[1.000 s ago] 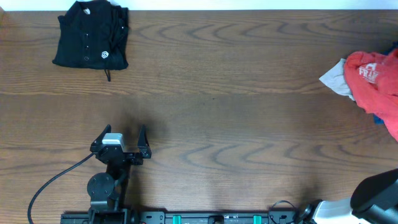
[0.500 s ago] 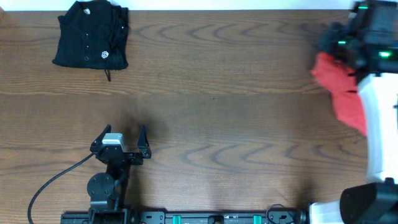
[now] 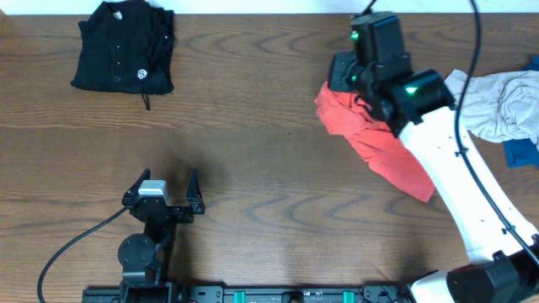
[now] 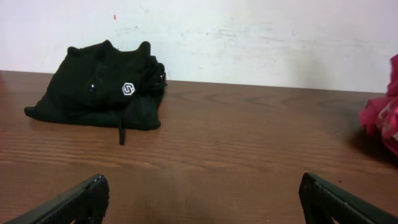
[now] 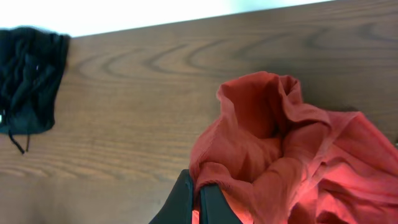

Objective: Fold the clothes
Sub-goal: 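Grasp the red T-shirt with the right gripper and drag it to center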

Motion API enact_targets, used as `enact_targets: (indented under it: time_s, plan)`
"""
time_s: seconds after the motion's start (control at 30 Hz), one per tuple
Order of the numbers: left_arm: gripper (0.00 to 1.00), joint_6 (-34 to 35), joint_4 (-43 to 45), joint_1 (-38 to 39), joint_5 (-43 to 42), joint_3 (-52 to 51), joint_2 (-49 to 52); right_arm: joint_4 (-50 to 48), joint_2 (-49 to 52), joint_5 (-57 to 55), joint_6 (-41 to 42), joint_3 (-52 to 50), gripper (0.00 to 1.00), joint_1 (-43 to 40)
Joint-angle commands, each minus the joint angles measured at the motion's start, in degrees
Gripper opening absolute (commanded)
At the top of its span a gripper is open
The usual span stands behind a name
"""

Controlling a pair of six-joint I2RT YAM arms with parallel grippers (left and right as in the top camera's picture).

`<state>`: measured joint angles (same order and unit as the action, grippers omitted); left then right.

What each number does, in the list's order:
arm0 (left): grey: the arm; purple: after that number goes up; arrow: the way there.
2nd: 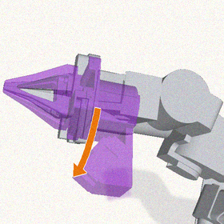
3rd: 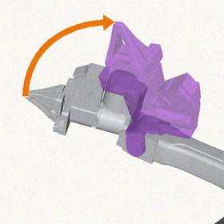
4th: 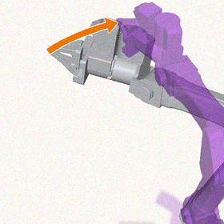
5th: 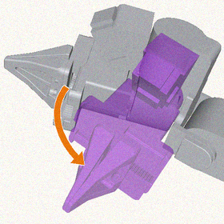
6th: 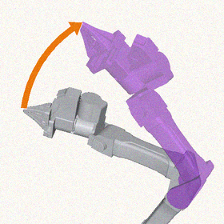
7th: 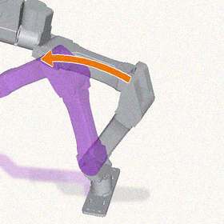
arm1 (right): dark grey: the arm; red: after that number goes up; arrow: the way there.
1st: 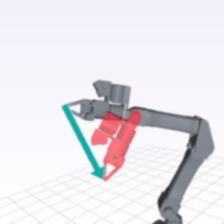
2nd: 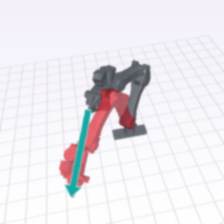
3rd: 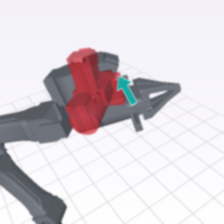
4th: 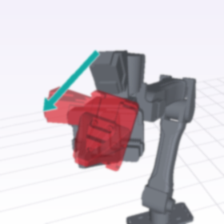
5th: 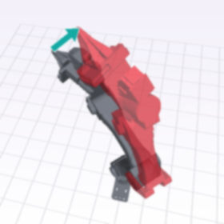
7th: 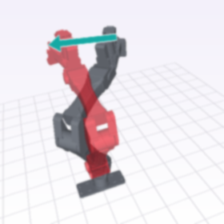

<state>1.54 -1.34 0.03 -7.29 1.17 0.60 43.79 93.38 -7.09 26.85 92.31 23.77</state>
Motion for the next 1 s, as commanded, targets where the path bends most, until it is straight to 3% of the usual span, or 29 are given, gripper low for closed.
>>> enact_targets:
  time_s: [0.0, 0.1, 0.23, 0.4, 0.43, 0.5, 0.67, 0.97]
  plan:
    - [0.98, 0.28, -2.01, -0.28, -0.79, -0.94, -0.37, -0.13, 3.34, -2.29, 1.01, 0.90, 0.10, 1.88]
    - [0.98, 0.28, -2.01, -0.28, -0.79, -0.94, -0.37, -0.20, 6.62, 1.57, 0.94, 0.90, 0.27, 3.19]
    - [0.98, 0.26, -2.01, -0.28, -0.79, -0.94, -0.37, -1.01, 11.13, 9.20, 0.72, 0.90, 0.28, 4.76]
    - [0.98, 0.28, -2.01, -0.28, -0.79, -0.94, -0.37, -1.90, 13.38, 10.29, -0.90, 0.90, 0.31, 5.77]
    - [0.98, 0.28, -2.01, -0.28, -0.79, -0.94, -0.37, -2.27, 13.25, 10.25, -1.53, 0.92, 0.36, 5.77]
    - [0.98, 0.28, -2.01, -0.28, -0.79, -0.94, -0.37, -2.47, 12.35, 9.60, -2.93, 1.05, 0.57, 5.25]
    - [0.98, 0.28, -2.01, -0.28, -0.79, -0.94, -0.37, 0.83, 8.33, 2.93, -3.98, 1.07, 0.78, 1.51]
    - [0.98, 0.28, -2.01, -0.28, -0.79, -0.94, -0.37, 11.54, 3.74, -0.39, -3.98, 1.03, 0.99, -14.23]
